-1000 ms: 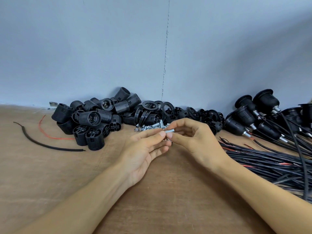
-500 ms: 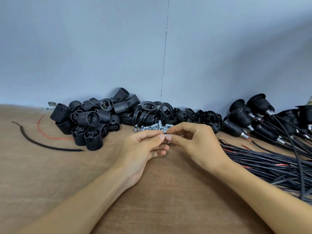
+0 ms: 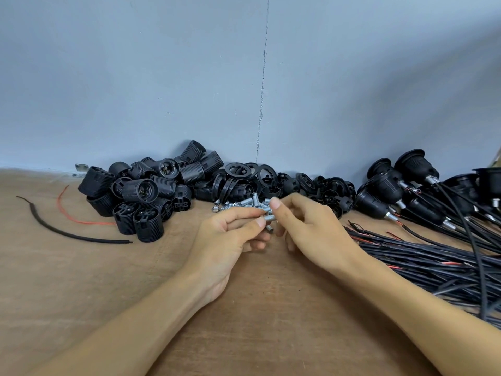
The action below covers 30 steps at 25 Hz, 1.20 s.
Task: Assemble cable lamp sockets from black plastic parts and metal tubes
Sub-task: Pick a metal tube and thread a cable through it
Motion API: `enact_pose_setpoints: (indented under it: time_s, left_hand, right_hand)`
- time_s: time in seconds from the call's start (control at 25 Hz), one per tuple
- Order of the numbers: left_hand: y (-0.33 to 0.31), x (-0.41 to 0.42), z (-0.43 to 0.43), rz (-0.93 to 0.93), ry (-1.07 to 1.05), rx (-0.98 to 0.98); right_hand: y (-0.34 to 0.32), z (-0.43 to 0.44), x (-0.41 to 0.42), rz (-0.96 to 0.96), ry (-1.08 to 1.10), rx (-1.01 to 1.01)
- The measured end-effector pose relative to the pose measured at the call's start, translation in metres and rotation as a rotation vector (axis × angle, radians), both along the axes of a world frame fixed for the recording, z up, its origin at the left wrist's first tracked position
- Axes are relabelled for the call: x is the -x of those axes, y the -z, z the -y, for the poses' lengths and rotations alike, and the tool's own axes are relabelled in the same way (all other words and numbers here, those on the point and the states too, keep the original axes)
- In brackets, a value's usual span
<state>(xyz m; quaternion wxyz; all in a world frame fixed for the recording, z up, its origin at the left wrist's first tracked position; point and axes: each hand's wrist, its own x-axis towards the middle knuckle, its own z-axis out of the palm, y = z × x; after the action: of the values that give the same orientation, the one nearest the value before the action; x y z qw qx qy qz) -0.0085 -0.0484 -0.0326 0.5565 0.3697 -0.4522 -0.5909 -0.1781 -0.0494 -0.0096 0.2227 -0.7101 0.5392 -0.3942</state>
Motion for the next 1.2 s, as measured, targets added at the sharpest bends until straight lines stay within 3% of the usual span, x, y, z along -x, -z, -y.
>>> enact_pose_setpoints:
  time_s: [0.12, 0.24, 0.52, 0.72, 1.2]
  left_hand:
    - [-0.0003, -0.0002, 0.0005, -0.015, -0.01, -0.001]
    - [0.0007, 0.0003, -0.0001, 0.017, -0.006, 0.017]
    - [0.0027, 0.0008, 0.0004, 0.056, 0.002, 0.044]
    - [0.0044, 0.0011, 0.0017, 0.066, 0.0, 0.031]
    - [-0.0002, 0.0018, 0.0004, 0.083, 0.045, 0.023]
  right_hand:
    - [-0.0027, 0.002, 0.0035, 0.114, -0.085, -0.039]
    - [-0.002, 0.0035, 0.0033, 0.042, -0.064, -0.092]
    - [-0.0025, 0.0033, 0.0018, 0.133, -0.154, -0.222]
    - [-0.0031, 0.0032, -0.0016, 0.368, -0.194, -0.266]
    - [0.003, 0.0048, -0.0026, 0.386, -0.197, -0.283]
